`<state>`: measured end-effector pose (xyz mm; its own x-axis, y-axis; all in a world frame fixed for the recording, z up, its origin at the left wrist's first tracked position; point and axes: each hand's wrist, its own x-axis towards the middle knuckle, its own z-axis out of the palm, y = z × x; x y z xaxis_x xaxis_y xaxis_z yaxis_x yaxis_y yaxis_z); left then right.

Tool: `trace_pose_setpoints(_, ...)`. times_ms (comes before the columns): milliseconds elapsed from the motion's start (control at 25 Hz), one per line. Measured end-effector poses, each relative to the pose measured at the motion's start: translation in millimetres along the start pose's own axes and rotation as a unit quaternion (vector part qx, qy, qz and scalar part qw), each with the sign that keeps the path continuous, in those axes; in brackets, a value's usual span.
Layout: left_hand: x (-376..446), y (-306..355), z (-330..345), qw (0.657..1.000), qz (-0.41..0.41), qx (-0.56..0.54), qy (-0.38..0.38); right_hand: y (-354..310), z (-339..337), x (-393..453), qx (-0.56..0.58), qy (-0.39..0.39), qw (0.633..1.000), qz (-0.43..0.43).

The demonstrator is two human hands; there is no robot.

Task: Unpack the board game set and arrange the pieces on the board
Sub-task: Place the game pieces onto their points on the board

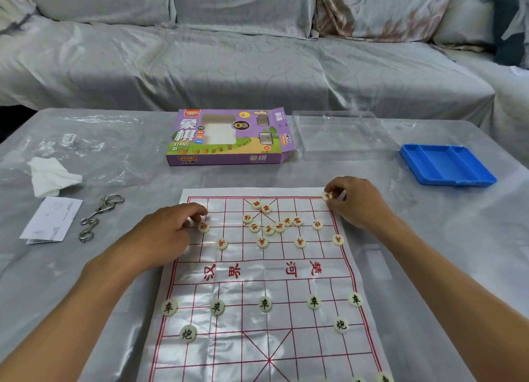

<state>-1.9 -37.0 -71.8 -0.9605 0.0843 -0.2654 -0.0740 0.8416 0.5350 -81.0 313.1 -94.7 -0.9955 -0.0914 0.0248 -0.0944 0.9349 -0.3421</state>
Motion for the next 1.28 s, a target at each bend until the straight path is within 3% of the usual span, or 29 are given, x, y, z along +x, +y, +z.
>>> trace_pose_setpoints(440,-2,-2,0,1.000,0.002,-0.003,-0.002,9,2,-3,0.035,-0.024,0.999,0.005)
trace_pose_setpoints(680,-1,-3,2,1.000,0.012,0.018,0.000,-17,-15,-17,0.096,0.056,0.994,-0.002)
trace_pose_setpoints(1000,2,-4,2,0.999,0.020,0.026,0.000,-64,10,-36,0.005,-0.067,0.987,-0.149)
trace_pose_setpoints(1280,2,-4,3,0.999,0.027,0.036,0.008,-72,14,-36,-0.027,-0.091,0.982,-0.163)
